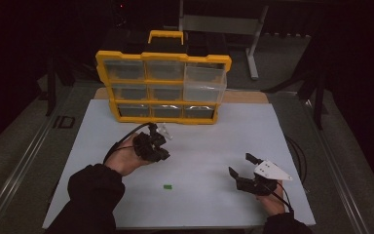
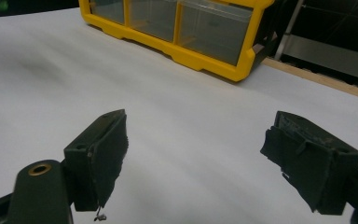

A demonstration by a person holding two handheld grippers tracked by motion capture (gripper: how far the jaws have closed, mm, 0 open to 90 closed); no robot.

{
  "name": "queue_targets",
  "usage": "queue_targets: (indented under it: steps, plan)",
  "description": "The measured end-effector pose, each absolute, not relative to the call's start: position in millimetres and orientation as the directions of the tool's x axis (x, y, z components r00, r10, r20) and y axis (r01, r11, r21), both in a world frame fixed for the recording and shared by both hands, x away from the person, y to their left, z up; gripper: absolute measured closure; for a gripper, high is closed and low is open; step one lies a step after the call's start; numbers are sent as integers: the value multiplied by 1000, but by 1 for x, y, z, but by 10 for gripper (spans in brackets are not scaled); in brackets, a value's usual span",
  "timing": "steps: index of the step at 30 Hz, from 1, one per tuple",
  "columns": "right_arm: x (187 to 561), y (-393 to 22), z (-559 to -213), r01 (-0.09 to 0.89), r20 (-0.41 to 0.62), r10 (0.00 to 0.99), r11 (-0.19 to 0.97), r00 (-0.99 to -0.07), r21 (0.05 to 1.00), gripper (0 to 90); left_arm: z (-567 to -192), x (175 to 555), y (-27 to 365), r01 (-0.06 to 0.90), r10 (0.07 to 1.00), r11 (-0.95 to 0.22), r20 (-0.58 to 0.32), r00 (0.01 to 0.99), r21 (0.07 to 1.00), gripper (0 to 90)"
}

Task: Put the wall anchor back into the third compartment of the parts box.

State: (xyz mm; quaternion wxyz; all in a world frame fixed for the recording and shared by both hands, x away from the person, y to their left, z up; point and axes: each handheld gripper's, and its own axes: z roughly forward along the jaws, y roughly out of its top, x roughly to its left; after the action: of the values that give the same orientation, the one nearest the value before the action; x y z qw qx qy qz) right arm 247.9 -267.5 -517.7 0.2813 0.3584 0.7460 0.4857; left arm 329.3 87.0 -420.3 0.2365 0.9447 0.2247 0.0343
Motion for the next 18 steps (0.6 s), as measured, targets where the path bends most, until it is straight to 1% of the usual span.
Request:
queue_targets:
  steps: [1,2,6,8,9,13,14,18]
  plan:
    - [248,-267,-518,261,-73,808,272,-585,926,189,-410,335,85,402,437,-790,-35,899,462,845]
    - [248,-268,-518,261,-72,808,271,-585,926,189,-410,335,85,402,437,-790,-35,899,462,844]
    - [248,-268,-518,262,-68,808,268,-585,927,189,-386,349,84,386,436,-797,0,900,465,844]
    - [248,-268,-518,262,-70,808,270,-585,927,189,-381,351,84,385,437,-793,0,899,471,844]
    - [248,-268,-518,262,-72,807,273,-586,926,189,-370,355,84,381,437,-787,3,900,485,843]
    - [248,-267,-518,265,-66,808,268,-585,926,189,-350,363,83,364,430,-782,15,903,506,844]
    - [248,-267,-518,265,-66,808,268,-585,926,189,-350,363,83,364,430,-782,15,903,506,844]
    - [249,-268,-519,267,-66,809,269,-584,926,189,-330,369,78,347,419,-789,30,908,507,843]
